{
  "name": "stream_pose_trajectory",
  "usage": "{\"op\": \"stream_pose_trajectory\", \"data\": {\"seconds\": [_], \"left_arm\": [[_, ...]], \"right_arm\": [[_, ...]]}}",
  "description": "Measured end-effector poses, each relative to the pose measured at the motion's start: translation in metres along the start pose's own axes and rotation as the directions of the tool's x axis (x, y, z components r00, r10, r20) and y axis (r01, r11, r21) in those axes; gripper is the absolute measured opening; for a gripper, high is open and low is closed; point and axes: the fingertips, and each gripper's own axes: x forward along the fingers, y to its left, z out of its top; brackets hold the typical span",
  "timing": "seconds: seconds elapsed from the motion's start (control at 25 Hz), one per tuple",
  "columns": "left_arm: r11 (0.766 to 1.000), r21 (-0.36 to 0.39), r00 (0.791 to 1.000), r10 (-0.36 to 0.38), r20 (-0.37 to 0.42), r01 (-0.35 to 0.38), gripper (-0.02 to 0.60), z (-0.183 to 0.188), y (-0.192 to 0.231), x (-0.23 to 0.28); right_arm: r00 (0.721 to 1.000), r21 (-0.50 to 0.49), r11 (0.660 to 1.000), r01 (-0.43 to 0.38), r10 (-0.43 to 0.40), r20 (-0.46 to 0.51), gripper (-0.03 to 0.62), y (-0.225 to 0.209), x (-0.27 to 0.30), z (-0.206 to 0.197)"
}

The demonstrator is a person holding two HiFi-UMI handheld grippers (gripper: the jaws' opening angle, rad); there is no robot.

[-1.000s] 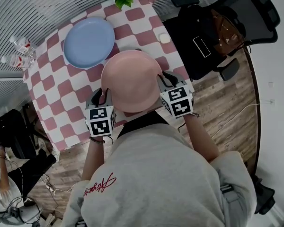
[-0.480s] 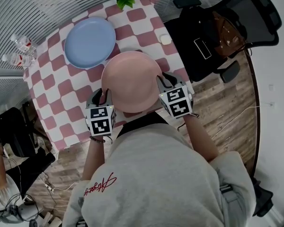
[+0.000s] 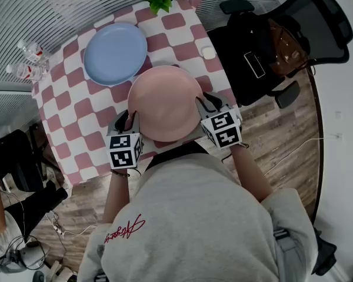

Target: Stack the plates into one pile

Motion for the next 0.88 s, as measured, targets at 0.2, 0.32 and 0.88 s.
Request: {"op": "stream_pose_trajectory", "data": {"seconds": [0.2, 0.32, 0.88], "left_arm": [[0.999, -0.042, 1.000, 0.000, 0.013, 0.001, 0.112, 0.001, 0.002, 0.001], [0.995, -0.086, 0.999, -0.042, 0.023, 0.044, 0.121, 0.001, -0.001, -0.001], [0.952, -0.289, 0.954, 0.177, 0.242, -0.103, 0.147, 0.037, 0.053, -0.048]], "right_arm": [[0.999, -0.081, 0.996, -0.037, 0.038, 0.010, 0.138, -0.001, 0.002, 0.005], [0.995, -0.083, 0.993, -0.079, 0.084, 0.052, 0.152, -0.002, -0.003, 0.017], [0.954, -0.104, 0.975, -0.195, 0.213, 0.211, 0.153, -0.012, 0.007, 0.098]]}}
